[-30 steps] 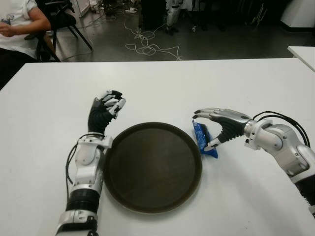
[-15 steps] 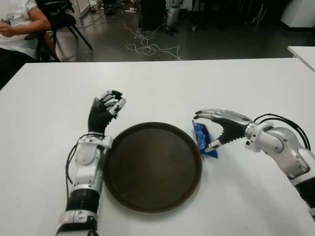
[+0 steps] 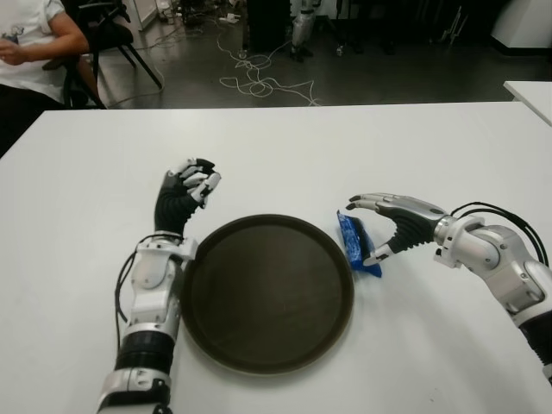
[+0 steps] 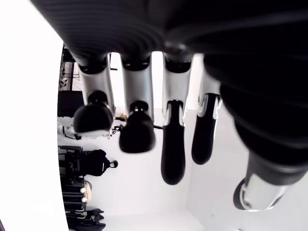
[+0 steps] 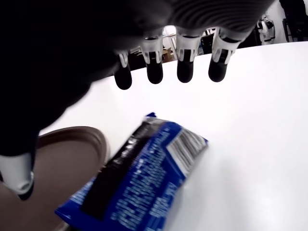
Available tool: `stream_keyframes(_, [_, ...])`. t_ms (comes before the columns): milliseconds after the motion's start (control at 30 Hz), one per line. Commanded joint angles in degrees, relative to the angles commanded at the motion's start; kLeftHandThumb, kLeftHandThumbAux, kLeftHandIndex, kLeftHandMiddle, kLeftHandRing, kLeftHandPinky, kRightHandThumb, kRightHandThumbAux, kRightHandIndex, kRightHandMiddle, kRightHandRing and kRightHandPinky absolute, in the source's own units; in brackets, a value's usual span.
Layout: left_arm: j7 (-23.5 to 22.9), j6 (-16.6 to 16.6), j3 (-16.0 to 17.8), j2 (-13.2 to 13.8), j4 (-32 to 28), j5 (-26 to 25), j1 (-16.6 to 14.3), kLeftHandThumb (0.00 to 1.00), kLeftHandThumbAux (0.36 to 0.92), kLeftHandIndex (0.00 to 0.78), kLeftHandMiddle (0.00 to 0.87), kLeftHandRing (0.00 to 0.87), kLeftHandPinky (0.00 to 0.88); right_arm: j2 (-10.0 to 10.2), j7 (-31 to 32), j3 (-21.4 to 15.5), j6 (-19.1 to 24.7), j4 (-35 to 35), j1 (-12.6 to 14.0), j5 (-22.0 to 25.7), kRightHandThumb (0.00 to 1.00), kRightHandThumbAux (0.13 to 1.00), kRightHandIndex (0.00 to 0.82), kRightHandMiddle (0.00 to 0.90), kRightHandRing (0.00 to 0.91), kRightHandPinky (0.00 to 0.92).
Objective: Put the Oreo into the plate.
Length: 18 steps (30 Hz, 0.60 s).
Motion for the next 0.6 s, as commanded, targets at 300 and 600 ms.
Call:
stream_keyframes(300, [-0.6,-0.5,0.1,-0.2,0.1,-0.5,0.0,0.857,0.657,0.423,0.535,0.77,0.812,-0.3,-0.4,-0.2,-0.9,1.1,0.1,0.0,0.0,0.539,0.0,0.0,0.0,0.0])
stream_keyframes(600, [-0.8,0.3,0.0,-0.4,-0.4,-1.1,0.2,0.859,0.657,0.425,0.536,0.779,0.819,-0.1,-1.4,-0.9,-1.2,3.0,0.3,0.3,0.0,0.564,0.0,0.0,0.0,0.0])
